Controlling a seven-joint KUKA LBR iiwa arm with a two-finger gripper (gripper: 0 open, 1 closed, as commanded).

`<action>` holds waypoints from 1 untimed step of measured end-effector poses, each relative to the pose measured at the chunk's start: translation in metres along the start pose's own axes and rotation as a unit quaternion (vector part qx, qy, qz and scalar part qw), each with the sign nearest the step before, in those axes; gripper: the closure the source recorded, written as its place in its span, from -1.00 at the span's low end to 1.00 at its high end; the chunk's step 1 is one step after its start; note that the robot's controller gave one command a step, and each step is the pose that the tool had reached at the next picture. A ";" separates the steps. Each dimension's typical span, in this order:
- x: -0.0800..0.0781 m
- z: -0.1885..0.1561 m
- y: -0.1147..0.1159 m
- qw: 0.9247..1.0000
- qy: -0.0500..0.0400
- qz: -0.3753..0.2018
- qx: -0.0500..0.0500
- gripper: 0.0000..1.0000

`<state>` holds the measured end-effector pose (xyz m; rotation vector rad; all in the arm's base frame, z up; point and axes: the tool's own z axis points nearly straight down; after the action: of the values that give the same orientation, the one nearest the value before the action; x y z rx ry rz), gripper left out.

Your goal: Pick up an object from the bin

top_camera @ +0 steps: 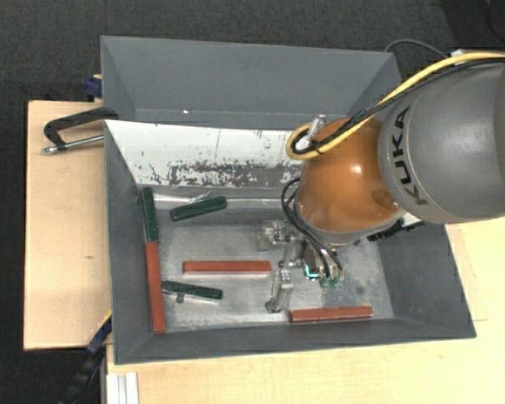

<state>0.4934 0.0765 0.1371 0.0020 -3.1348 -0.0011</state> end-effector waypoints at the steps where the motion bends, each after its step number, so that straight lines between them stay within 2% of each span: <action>1: -0.002 -0.003 0.000 1.000 -0.004 0.001 0.000 -1.00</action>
Offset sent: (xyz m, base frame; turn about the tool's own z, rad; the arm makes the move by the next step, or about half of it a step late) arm 0.0058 -0.0049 -0.0671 0.1594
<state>0.4954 0.0762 0.1404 -0.0003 -3.1421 -0.0023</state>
